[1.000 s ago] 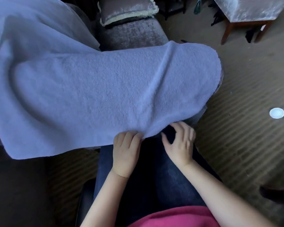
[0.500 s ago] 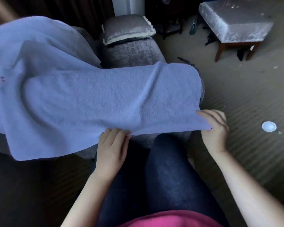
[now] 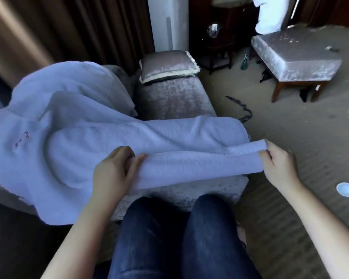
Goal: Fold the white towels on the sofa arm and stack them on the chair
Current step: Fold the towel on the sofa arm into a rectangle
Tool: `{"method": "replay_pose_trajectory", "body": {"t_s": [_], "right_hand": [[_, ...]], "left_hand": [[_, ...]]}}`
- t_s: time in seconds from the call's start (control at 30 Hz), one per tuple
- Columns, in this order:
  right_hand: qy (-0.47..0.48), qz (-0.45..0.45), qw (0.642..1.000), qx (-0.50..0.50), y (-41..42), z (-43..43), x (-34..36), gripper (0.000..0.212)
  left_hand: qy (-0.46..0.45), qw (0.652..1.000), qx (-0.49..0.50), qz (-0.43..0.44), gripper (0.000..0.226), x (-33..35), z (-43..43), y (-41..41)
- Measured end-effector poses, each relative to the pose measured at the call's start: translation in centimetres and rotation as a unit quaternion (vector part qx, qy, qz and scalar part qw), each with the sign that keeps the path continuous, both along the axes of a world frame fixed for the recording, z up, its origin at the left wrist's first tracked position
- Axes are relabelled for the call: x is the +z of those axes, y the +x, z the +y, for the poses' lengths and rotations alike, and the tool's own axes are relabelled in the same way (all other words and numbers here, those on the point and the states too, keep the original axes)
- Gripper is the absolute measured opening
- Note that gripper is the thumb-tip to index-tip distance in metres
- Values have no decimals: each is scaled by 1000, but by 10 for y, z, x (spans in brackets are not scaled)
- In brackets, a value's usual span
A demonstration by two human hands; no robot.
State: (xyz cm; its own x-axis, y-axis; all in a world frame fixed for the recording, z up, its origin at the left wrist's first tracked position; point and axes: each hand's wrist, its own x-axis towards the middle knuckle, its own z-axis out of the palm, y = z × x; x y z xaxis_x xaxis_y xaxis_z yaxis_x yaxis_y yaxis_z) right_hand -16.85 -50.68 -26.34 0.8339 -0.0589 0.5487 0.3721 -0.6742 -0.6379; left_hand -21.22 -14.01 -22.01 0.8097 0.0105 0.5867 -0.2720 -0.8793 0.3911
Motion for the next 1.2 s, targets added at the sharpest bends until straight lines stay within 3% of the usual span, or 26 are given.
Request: {"method": "replay_pose_trajectory", "body": {"t_s": [0.07,0.23,0.33,0.5,0.63,0.67,0.73,0.8,0.87,1.0,1.13,1.2], "right_hand": [[11,18,1000,-11,13,2,12,17],[-2,120,992,-39,53,9,35,53],[-26,178,982,-50,71,12,41,54],[-55,218,972,-76,92,15,43,56],[-72,247,963,-83,99,15,38,57],[-70,248,963,-84,98,14,38,57],[-78,251,959,-101,94,14,40,52],[-101,199,962,-155,86,17,41,35],[-90,73,976,-187,71,21,41,19],[-118,-95,986,-69,37,29,12,19],[-222,-130,966,4,25,22,-24,24],[-230,-139,963,1,27,21,-28,24]], "left_hand": [[30,999,-15,-19,38,24,4,19],[147,988,-39,-33,36,70,8,86],[213,976,-38,-12,43,69,10,129],[238,969,-2,60,36,52,7,162],[267,946,17,181,38,35,3,166],[261,948,13,183,35,34,5,166],[265,960,-29,89,23,34,7,165],[293,953,-63,-37,13,42,0,158],[261,954,-111,-94,12,47,-14,136],[215,958,-171,-86,28,20,-30,72],[236,959,-148,-60,17,-27,-22,46],[222,965,-127,-51,15,-35,-24,42]]}}
